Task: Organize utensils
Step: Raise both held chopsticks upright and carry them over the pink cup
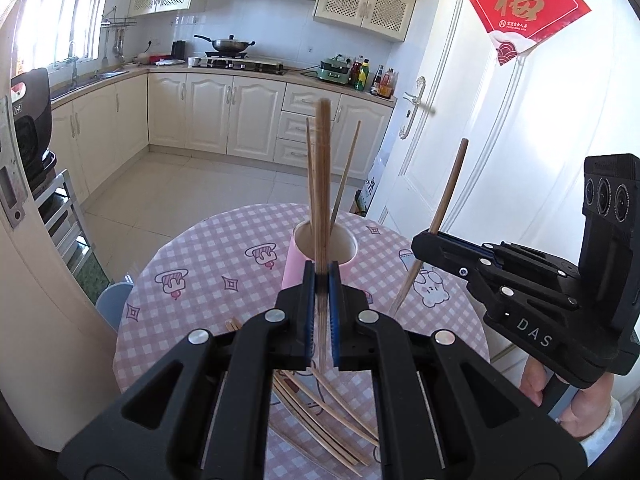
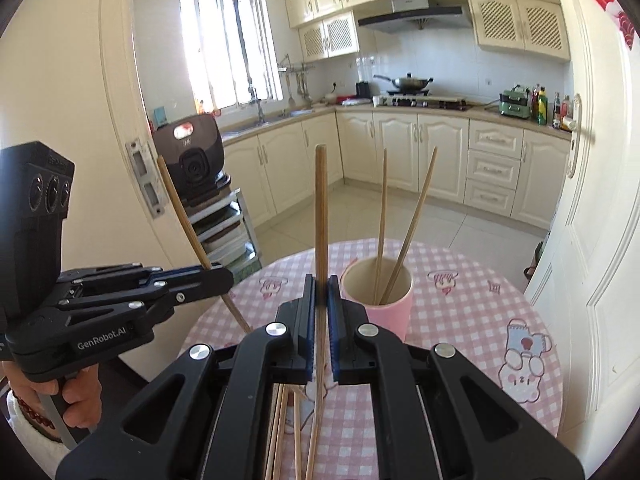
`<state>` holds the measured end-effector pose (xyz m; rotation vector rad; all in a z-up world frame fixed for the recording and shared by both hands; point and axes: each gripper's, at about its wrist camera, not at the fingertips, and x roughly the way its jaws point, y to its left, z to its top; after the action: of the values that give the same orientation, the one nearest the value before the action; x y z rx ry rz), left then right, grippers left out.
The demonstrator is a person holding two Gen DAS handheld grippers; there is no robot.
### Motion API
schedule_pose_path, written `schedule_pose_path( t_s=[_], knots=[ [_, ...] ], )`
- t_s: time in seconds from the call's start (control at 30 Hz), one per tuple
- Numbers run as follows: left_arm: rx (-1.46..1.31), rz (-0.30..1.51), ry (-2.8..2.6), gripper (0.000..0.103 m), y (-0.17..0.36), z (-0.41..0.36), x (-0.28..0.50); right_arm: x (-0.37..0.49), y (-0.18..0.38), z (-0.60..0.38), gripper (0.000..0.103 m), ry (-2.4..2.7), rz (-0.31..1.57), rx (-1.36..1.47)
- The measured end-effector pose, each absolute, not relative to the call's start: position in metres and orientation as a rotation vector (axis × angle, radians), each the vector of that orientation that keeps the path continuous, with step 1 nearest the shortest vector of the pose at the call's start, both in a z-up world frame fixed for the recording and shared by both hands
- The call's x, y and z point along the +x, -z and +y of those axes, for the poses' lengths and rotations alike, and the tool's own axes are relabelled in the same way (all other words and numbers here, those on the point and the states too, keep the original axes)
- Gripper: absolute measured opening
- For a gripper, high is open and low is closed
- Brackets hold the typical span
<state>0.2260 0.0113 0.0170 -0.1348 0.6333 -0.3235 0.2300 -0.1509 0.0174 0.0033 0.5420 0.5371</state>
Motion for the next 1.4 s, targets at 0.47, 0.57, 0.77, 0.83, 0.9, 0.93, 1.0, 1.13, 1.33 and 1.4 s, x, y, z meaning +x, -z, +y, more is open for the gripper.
schedule_pose_path(
  t_s=[0.47, 0.57, 0.77, 0.83, 0.9, 0.93, 1.0, 1.13, 1.33, 1.4],
  knots=[
    [-0.137, 0.475, 0.278, 0.006, -0.075, -0.007, 0.261, 0.245, -0.070, -0.167, 0.004, -0.431, 0.313, 0.055],
    [-0.153, 0.457, 0.255, 0.006, -0.078, -0.008, 0.274, 0.250, -0.071, -0.168, 0.004, -0.402, 0.277, 0.053],
    [-0.190, 0.462, 0.251, 0.006, -0.066, -0.007, 0.294, 0.266, -0.061, -0.170, 0.004, -0.366, 0.262, 0.070],
    [-0.187, 0.478, 0.246, 0.006, -0.059, -0.008, 0.299, 0.270, -0.055, -0.172, 0.004, -0.362, 0.268, 0.078],
    [-0.182, 0.492, 0.249, 0.006, -0.050, -0.009, 0.302, 0.274, -0.049, -0.172, 0.004, -0.364, 0.281, 0.080],
    [-0.178, 0.501, 0.252, 0.006, -0.046, -0.010, 0.303, 0.276, -0.046, -0.172, 0.004, -0.364, 0.287, 0.081],
    [-0.165, 0.519, 0.258, 0.006, -0.036, -0.011, 0.305, 0.281, -0.040, -0.171, 0.004, -0.367, 0.309, 0.080],
    [-0.144, 0.544, 0.263, 0.006, -0.023, -0.013, 0.307, 0.288, -0.025, -0.171, 0.004, -0.371, 0.352, 0.078],
    [-0.127, 0.574, 0.265, 0.006, -0.010, -0.015, 0.309, 0.294, -0.006, -0.167, 0.004, -0.378, 0.405, 0.068],
    [-0.117, 0.590, 0.268, 0.006, -0.007, -0.016, 0.311, 0.296, -0.001, -0.167, 0.004, -0.379, 0.421, 0.067]
  ],
)
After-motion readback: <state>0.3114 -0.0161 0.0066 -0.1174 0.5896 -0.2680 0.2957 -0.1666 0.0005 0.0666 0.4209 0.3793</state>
